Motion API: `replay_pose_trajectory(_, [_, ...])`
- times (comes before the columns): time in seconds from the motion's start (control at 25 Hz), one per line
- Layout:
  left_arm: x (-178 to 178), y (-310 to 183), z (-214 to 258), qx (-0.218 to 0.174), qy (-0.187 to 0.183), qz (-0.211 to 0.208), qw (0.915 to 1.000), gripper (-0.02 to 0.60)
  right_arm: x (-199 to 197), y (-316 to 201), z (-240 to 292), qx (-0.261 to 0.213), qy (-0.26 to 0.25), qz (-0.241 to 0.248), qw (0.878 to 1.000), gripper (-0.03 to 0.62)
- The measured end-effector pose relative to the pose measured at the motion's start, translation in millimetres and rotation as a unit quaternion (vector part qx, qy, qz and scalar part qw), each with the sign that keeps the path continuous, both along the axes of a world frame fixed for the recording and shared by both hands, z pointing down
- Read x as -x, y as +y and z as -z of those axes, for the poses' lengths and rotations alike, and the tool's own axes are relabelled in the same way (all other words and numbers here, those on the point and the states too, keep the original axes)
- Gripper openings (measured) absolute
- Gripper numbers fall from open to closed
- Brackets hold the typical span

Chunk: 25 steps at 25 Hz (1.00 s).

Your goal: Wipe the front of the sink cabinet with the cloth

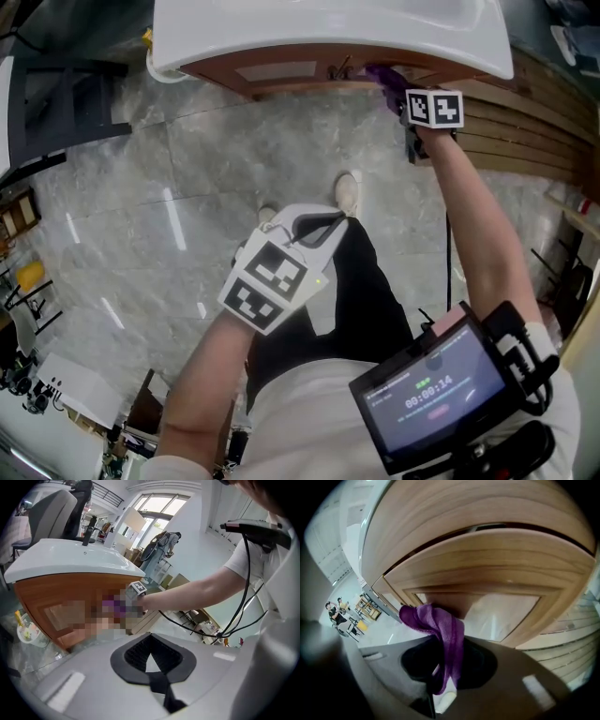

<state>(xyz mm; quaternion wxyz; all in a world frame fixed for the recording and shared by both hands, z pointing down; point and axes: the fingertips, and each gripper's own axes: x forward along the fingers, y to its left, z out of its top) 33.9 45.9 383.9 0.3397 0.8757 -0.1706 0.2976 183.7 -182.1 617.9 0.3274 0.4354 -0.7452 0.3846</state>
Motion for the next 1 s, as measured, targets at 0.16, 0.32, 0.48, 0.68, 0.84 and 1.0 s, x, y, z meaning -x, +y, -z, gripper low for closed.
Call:
replay_pose_trajectory(0.16, [-17,-8,-7,0.001,-0.003,-0.009,1.0,0.006,-32,-5,-5,0.003,-0.002,-0.02,1.0,0.083])
replay_pose_trajectory(0.32, [-44,-10,-8,0.004,-0.003,-0.02,0.9998,0.006,-74,-4,-7,0.006,-0.005,-0.049,0.999,0.082])
replay_pose_trajectory(0.48, [-70,-13,-8,0.003,-0.004,-0.029,0.9996,0.006,-115,-1,-9,0.01,-0.011,-0.076,0.997,0.081])
replay_pose_trajectory(0.68, [-90,-19,-9,0.003,-0.004,-0.037,0.9993,0.006,-154,0,-11,0.012,-0.01,-0.105,0.994,0.082])
replay_pose_trajectory(0.84, [-102,-18,-9,0.005,-0.004,-0.047,0.9989,0.006,-178,1,-10,0.012,-0.008,-0.125,0.992,0.081])
replay_pose_trajectory(1.0, [-109,-21,-8,0.004,-0.002,-0.046,0.9989,0.006,-197,3,-8,0.01,-0.002,-0.142,0.99,0.083])
